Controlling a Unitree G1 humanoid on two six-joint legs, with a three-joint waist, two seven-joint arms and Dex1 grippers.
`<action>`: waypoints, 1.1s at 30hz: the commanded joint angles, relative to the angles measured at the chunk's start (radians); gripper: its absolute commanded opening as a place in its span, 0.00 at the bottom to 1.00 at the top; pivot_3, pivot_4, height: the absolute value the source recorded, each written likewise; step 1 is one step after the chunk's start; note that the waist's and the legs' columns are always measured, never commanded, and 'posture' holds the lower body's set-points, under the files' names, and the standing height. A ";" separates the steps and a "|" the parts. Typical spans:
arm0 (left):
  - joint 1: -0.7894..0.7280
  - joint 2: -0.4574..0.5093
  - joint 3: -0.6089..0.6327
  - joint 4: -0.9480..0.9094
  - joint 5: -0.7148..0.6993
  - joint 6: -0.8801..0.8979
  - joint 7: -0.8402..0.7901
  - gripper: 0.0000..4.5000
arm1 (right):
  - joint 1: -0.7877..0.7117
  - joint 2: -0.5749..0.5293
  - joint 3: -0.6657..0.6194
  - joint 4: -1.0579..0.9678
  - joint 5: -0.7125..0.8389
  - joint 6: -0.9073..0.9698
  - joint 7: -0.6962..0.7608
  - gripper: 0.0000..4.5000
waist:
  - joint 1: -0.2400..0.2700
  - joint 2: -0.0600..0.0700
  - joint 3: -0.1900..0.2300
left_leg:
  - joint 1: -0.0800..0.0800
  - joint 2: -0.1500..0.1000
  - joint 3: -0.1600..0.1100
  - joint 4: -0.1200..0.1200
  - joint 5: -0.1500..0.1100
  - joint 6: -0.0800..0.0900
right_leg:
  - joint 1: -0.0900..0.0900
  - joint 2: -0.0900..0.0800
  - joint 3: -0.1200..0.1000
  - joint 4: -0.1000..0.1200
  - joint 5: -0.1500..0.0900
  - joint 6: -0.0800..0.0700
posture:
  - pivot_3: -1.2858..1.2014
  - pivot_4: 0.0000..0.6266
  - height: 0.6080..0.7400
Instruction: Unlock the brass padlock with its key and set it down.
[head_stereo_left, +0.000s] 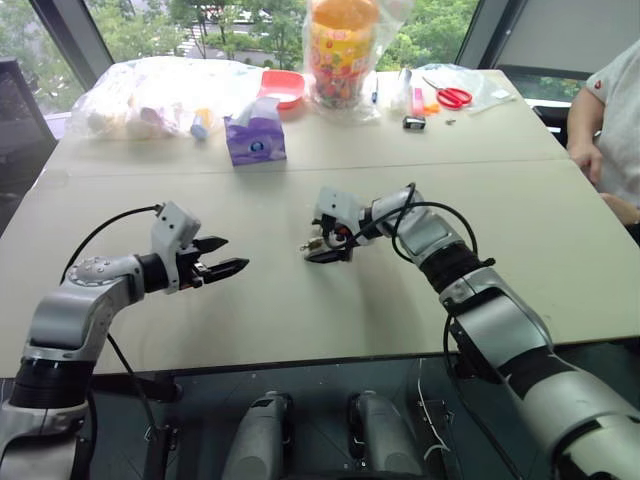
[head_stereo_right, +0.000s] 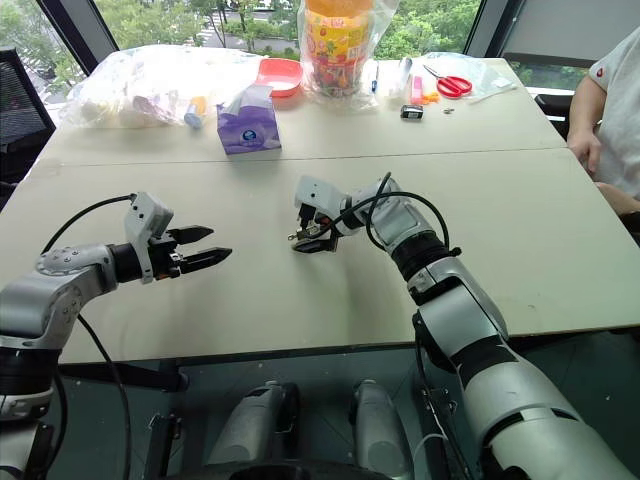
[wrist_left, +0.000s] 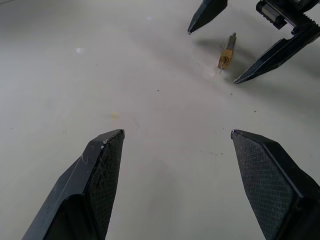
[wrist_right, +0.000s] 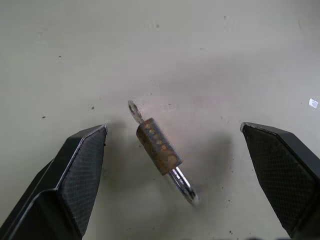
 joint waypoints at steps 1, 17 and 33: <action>0.001 0.003 0.023 -0.033 -0.001 -0.014 0.004 0.79 | -0.048 0.006 -0.016 0.039 -0.030 -0.062 -0.013 1.00 | 0.000 0.000 0.000 | 0.000 0.000 0.000 0.000 0.000 0.000 | 0.000 0.000 0.000 0.000 0.000 0.000 | 0.52 0.24 1.00; 0.022 0.009 0.020 -0.042 0.005 -0.011 0.003 0.79 | 0.094 -0.112 -0.082 -0.317 -0.071 -0.039 -0.053 1.00 | -0.001 0.000 0.000 | 0.000 0.001 0.000 0.001 0.001 -0.001 | 0.000 0.000 0.000 0.002 0.000 0.000 | 0.52 0.24 1.00; 0.003 -0.014 -0.001 -0.028 0.024 -0.020 -0.004 0.79 | 0.061 -0.046 -0.087 -0.214 -0.086 -0.066 -0.162 1.00 | 0.002 0.000 0.000 | 0.000 0.000 0.000 0.001 0.001 -0.001 | 0.000 0.000 0.000 0.001 0.000 -0.001 | 0.52 0.24 1.00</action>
